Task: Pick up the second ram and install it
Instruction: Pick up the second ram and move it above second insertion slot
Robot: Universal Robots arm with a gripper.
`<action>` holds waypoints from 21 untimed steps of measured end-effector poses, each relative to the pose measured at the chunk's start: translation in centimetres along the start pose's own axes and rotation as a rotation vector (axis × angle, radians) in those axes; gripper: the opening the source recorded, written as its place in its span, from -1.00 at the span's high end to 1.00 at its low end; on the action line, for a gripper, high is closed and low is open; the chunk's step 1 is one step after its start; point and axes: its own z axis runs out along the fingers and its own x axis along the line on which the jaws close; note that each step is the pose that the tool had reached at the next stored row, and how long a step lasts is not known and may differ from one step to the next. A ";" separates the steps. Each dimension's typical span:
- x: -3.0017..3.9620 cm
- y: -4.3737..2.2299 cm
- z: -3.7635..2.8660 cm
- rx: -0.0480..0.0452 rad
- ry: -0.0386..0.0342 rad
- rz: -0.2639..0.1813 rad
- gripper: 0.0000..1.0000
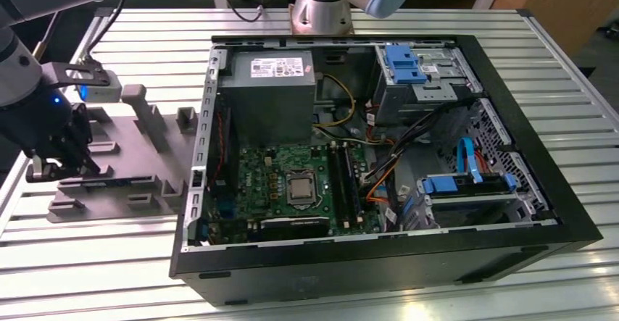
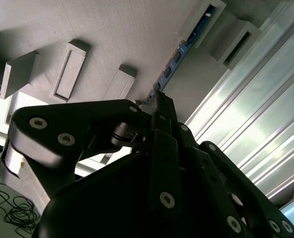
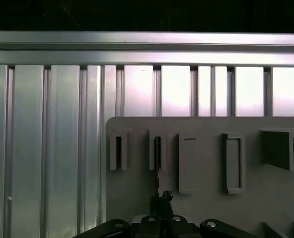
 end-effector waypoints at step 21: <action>0.00 0.00 0.38 0.0018 0.0002 0.000 0.17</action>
